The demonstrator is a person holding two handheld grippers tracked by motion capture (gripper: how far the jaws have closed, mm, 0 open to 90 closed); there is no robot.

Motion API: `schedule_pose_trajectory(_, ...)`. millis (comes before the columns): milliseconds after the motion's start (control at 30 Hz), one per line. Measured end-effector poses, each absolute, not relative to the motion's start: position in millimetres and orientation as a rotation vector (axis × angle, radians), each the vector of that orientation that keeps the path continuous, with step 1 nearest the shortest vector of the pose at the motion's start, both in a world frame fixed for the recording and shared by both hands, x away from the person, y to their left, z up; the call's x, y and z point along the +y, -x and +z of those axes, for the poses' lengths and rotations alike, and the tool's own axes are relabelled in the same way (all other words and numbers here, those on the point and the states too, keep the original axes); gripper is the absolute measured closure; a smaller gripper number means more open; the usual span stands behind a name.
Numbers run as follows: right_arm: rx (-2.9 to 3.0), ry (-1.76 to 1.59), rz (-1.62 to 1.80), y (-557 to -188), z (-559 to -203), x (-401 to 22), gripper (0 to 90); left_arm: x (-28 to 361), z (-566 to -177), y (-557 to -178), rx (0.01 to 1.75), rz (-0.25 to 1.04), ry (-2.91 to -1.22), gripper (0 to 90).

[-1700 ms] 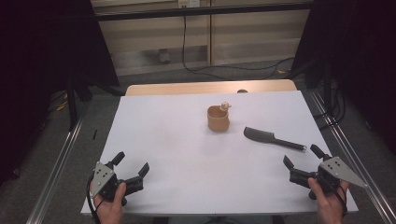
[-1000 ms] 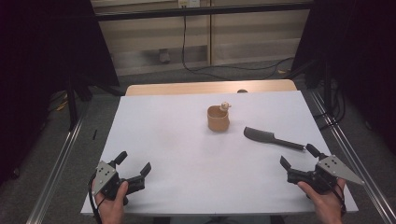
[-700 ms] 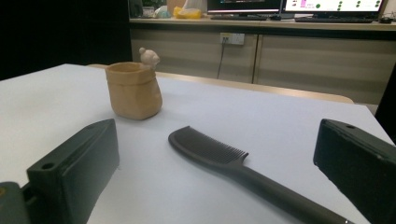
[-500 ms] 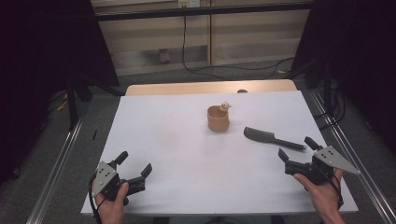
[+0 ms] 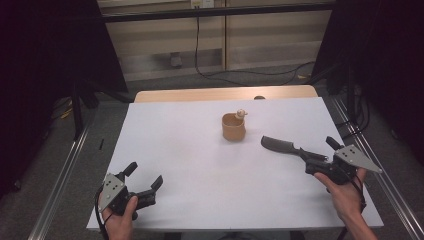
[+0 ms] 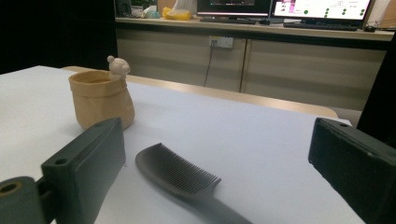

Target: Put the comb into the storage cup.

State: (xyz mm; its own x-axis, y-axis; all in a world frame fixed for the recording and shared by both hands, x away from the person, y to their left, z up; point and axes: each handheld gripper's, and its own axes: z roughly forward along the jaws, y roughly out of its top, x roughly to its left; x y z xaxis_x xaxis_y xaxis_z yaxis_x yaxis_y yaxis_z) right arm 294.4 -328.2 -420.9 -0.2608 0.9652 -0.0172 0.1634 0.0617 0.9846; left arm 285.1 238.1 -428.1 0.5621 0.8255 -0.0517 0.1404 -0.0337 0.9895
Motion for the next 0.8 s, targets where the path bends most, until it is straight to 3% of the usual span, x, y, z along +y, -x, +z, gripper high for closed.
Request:
schedule_pose_trajectory(567, 1.460, -1.203, 1.254, -326.7, -412.4, -334.0, 8.3, 238.2, -427.6, -285.2, 0.862, 0.676, -1.537, 2.8)
schedule_pose_trajectory(800, 1.448, -1.235, 1.256, -329.6, -414.6, -337.1, 16.4, 238.4, -427.3, -284.8, 0.856, 0.681, -1.533, 2.6)
